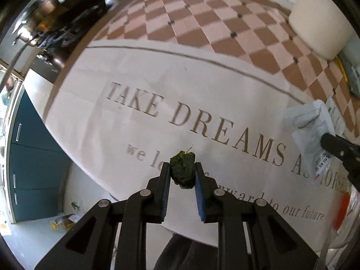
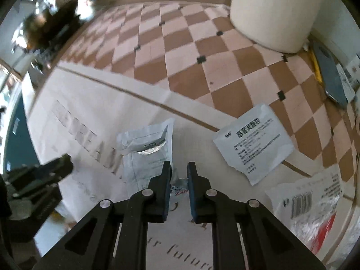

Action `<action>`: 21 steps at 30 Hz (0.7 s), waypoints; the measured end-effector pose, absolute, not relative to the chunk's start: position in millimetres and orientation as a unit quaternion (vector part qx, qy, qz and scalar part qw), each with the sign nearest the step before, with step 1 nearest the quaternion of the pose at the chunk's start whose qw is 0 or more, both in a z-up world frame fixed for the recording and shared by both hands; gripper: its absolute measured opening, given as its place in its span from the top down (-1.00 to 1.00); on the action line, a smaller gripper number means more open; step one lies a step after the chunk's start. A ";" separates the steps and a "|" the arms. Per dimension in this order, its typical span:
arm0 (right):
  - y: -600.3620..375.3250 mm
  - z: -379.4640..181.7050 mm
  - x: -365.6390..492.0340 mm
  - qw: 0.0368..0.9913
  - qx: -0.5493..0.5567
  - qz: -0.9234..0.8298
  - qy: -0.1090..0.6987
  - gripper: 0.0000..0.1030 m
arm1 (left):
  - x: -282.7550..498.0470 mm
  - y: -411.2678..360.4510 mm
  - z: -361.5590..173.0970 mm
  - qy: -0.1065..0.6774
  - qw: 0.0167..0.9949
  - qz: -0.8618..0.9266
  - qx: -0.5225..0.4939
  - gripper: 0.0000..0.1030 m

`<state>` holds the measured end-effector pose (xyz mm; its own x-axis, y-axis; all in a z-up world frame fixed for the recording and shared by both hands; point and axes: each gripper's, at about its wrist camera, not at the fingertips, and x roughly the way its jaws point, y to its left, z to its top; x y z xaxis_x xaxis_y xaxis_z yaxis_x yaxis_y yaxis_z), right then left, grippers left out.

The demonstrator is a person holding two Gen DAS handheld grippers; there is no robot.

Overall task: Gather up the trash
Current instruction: 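Carry the green vegetable and white packet over the trash bin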

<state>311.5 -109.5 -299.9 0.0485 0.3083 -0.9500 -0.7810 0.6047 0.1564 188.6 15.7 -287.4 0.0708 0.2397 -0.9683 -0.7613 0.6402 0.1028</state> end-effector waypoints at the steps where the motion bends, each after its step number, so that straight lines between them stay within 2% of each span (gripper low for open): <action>1: -109.8 -293.6 311.9 0.694 -0.195 0.396 0.569 0.72 | 185.9 15.7 -280.0 0.572 0.699 0.365 -0.225 0.66; 13: -82.9 -215.3 290.8 0.690 -0.162 0.458 0.536 0.72 | 102.6 58.0 -188.7 0.460 0.723 0.449 -0.254 0.67; 21: -25.8 -199.7 210.8 0.642 -0.204 0.530 0.515 0.72 | -11.1 91.2 -189.1 0.420 0.675 0.521 -0.311 0.67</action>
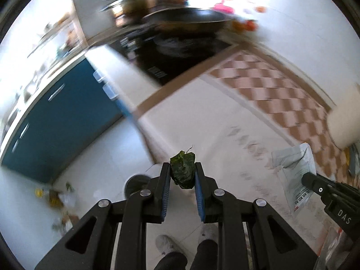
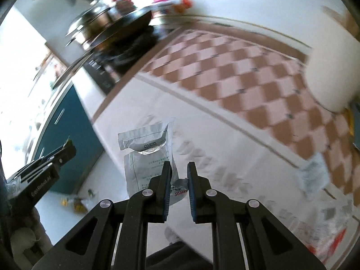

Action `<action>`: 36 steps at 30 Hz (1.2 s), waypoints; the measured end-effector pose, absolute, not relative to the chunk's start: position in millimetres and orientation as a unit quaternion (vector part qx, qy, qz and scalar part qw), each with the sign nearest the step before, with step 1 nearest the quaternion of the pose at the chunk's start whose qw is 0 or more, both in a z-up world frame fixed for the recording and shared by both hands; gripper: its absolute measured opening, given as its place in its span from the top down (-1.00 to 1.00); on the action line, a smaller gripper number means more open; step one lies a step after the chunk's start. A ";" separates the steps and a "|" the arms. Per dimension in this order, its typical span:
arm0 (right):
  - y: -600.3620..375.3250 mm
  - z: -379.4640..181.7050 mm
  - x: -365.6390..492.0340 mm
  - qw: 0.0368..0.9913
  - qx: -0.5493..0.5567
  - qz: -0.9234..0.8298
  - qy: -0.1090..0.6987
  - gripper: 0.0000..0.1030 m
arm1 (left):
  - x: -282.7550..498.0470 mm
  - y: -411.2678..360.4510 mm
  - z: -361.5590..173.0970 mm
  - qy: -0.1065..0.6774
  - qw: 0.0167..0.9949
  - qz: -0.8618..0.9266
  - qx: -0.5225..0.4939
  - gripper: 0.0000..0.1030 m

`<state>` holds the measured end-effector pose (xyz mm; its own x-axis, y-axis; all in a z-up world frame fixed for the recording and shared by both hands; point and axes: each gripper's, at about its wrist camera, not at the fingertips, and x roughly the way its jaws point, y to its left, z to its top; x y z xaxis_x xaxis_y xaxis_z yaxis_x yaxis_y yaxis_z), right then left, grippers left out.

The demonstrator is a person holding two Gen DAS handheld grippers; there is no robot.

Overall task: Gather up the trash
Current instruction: 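Carry the green vegetable and white packet over the trash bin, then open the left tool over the bin, then open the right tool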

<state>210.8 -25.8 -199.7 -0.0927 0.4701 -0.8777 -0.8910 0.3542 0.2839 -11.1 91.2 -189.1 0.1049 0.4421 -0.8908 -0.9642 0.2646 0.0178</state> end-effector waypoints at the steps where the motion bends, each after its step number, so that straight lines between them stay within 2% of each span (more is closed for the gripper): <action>1: -19.1 -201.4 199.9 0.636 -0.211 0.537 0.513 0.72 | -26.7 93.0 -196.1 0.419 0.664 0.528 -0.323 0.67; 7: 35.5 -239.7 95.0 0.567 -0.264 0.586 0.515 0.72 | -142.5 114.7 -270.5 0.417 0.579 0.567 -0.412 0.67; 12: 74.3 -304.8 1.7 0.514 -0.327 0.604 0.514 0.72 | -222.0 136.3 -370.9 0.420 0.526 0.561 -0.482 0.67; 16: 100.8 -394.9 -62.1 0.491 -0.375 0.592 0.518 0.72 | -269.2 155.7 -485.9 0.419 0.492 0.521 -0.558 0.66; 21: 127.5 -530.2 -108.6 0.483 -0.411 0.555 0.538 0.72 | -296.0 175.8 -617.8 0.421 0.472 0.486 -0.602 0.66; 25: 151.1 -646.1 -126.8 0.482 -0.421 0.520 0.566 0.72 | -306.8 191.2 -690.7 0.419 0.471 0.467 -0.620 0.63; 28: 170.0 -710.2 -131.3 0.489 -0.420 0.503 0.576 0.72 | -308.6 199.9 -733.0 0.418 0.469 0.455 -0.631 0.62; 29: 174.2 -727.9 -129.5 0.490 -0.421 0.498 0.579 0.72 | -307.6 202.7 -744.5 0.422 0.468 0.454 -0.630 0.56; 31: 184.5 -761.1 -129.9 0.487 -0.422 0.491 0.586 0.72 | -308.9 206.1 -761.3 0.425 0.469 0.455 -0.627 0.20; 33: 190.0 -782.5 -127.5 0.486 -0.427 0.490 0.585 0.71 | -313.2 207.9 -769.2 0.419 0.471 0.464 -0.623 -0.36; 34: 193.4 -794.0 -128.7 0.483 -0.432 0.488 0.584 0.71 | -315.3 208.0 -771.5 0.417 0.470 0.469 -0.620 -0.47; 36: 195.3 -808.0 -129.0 0.477 -0.436 0.486 0.589 0.68 | -318.3 206.8 -773.1 0.421 0.467 0.477 -0.615 -0.84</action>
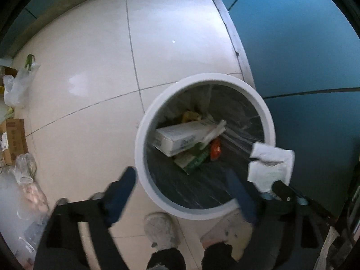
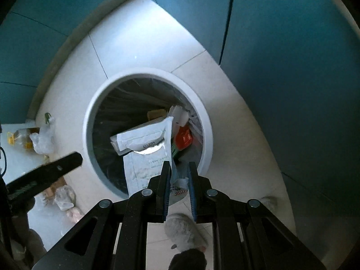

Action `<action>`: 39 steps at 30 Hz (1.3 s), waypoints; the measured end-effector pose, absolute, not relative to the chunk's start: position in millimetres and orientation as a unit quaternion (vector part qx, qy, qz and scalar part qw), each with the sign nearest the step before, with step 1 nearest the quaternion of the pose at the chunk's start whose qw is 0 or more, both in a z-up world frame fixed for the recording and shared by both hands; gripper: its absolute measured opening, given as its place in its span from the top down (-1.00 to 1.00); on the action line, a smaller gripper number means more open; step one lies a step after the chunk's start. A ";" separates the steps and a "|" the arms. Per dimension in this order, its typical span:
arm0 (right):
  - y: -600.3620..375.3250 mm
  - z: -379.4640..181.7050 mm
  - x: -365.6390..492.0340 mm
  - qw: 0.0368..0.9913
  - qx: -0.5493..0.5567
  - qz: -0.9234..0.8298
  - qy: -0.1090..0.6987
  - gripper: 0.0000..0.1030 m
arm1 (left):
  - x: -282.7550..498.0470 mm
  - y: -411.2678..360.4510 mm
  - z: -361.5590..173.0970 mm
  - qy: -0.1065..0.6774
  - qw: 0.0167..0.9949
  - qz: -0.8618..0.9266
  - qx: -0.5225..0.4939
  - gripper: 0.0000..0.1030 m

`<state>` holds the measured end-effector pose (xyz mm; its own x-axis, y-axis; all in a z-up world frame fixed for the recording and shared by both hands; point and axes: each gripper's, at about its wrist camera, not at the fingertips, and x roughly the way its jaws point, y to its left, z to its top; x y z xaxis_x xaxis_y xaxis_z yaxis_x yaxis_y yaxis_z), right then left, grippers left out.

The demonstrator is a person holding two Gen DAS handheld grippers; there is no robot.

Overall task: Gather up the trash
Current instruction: 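Open the left tool over the bin, then open the right tool, then move both open tools back over the counter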

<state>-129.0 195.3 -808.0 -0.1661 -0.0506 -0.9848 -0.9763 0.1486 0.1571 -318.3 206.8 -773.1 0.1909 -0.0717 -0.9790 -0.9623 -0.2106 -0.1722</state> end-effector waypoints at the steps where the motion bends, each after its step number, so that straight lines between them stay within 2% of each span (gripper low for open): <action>1: 196.6 -813.4 -129.8 0.474 -0.437 0.484 0.592 0.68 | -321.1 205.3 -771.8 0.427 0.464 0.482 -0.609 -0.90; 2: 197.5 -815.9 -130.4 0.473 -0.439 0.483 0.592 0.66 | -323.8 204.7 -769.6 0.432 0.461 0.489 -0.601 -0.92; 3: 197.9 -817.9 -130.6 0.472 -0.441 0.483 0.591 0.51 | -325.5 202.9 -764.6 0.438 0.460 0.497 -0.592 -0.92; 4: 197.4 -819.0 -131.1 0.470 -0.444 0.482 0.590 0.22 | -327.3 200.3 -757.6 0.441 0.460 0.504 -0.582 -0.92; 5: 196.9 -818.0 -132.5 0.471 -0.446 0.482 0.589 0.07 | -328.8 197.4 -749.8 0.444 0.459 0.512 -0.575 -0.92; 7: 194.8 -810.1 -137.3 0.470 -0.450 0.485 0.583 -0.39 | -331.6 191.8 -733.6 0.442 0.462 0.527 -0.560 -0.92; 8: 193.7 -805.3 -139.1 0.471 -0.456 0.486 0.578 -0.48 | -333.5 189.5 -724.4 0.445 0.460 0.538 -0.549 -0.92; 10: 191.0 -793.9 -144.7 0.467 -0.464 0.491 0.571 -0.81 | -331.8 183.5 -705.7 0.450 0.457 0.559 -0.525 -0.92; 12: 187.3 -774.8 -149.2 0.468 -0.474 0.496 0.557 -0.99 | -332.7 177.2 -685.0 0.448 0.456 0.570 -0.516 -0.92; 19: 168.2 -671.4 -153.7 0.483 -0.483 0.526 0.507 -1.00 | -329.7 151.8 -589.3 0.433 0.458 0.593 -0.501 -0.92; 34: 111.0 -377.3 -128.0 0.504 -0.438 0.595 0.447 -1.00 | -303.5 93.3 -367.2 0.392 0.508 0.615 -0.458 -0.92; 39: 84.4 -299.6 -120.7 0.498 -0.426 0.618 0.434 -1.00 | -291.1 67.1 -302.3 0.378 0.525 0.620 -0.444 -0.92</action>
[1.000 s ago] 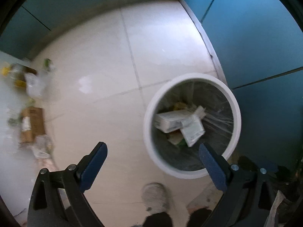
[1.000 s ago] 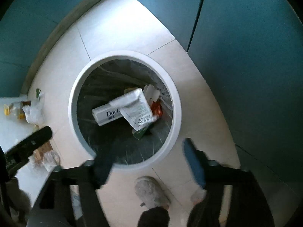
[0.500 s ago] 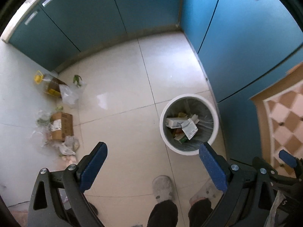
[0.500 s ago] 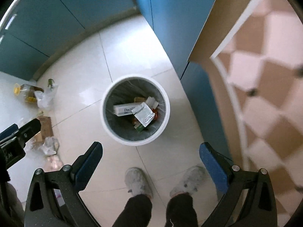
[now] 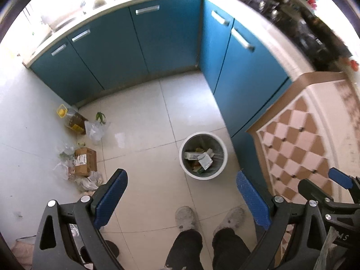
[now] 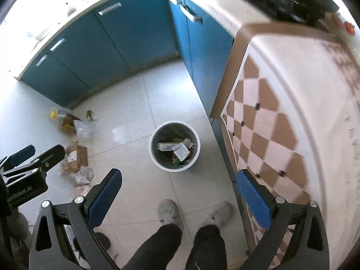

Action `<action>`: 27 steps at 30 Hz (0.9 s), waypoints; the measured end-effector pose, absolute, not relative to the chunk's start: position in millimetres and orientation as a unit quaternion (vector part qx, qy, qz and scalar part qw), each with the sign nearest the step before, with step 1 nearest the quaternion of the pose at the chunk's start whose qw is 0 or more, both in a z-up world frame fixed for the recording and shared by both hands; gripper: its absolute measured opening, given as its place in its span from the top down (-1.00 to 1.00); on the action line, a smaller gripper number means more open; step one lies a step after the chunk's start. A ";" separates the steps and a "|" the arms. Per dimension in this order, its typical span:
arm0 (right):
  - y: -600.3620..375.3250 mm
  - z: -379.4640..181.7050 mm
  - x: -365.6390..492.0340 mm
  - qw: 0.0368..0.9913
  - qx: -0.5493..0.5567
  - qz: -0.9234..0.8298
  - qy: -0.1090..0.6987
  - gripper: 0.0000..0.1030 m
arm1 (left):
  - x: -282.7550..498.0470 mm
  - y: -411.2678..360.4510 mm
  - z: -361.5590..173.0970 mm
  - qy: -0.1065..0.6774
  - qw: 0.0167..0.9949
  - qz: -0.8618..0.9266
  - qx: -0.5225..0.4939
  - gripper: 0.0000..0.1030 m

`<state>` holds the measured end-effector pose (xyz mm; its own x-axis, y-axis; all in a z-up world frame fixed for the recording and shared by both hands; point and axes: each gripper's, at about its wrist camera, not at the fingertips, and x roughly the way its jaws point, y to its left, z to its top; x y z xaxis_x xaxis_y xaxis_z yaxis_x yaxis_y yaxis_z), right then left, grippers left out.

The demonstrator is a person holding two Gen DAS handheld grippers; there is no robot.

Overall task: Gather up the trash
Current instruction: 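Move both open tools back over the counter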

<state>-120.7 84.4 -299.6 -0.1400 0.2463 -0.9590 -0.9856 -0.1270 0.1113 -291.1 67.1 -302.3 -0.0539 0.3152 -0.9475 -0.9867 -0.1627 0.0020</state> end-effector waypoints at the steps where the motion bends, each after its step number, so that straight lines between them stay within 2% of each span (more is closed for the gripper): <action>1: 77.3 -281.1 -117.3 0.497 -0.422 0.624 0.431 -1.00 | -288.6 61.5 -288.6 0.375 0.527 0.622 -0.441 -0.92; 8: 40.6 -203.3 -97.4 0.489 -0.387 0.653 0.430 -1.00 | -269.2 34.3 -224.3 0.375 0.526 0.643 -0.412 -0.92; 16: 17.2 -162.6 -44.1 0.480 -0.313 0.665 0.479 -1.00 | -213.9 36.4 -174.7 0.373 0.548 0.661 -0.352 -0.92; 21: -4.7 -145.4 36.4 0.528 -0.250 0.633 0.508 -1.00 | -127.3 60.4 -166.6 0.397 0.603 0.622 -0.303 -0.92; 27: -76.8 -157.5 186.2 0.639 -0.164 0.507 0.555 -1.00 | 29.2 66.2 -179.0 0.472 0.674 0.518 -0.233 -0.92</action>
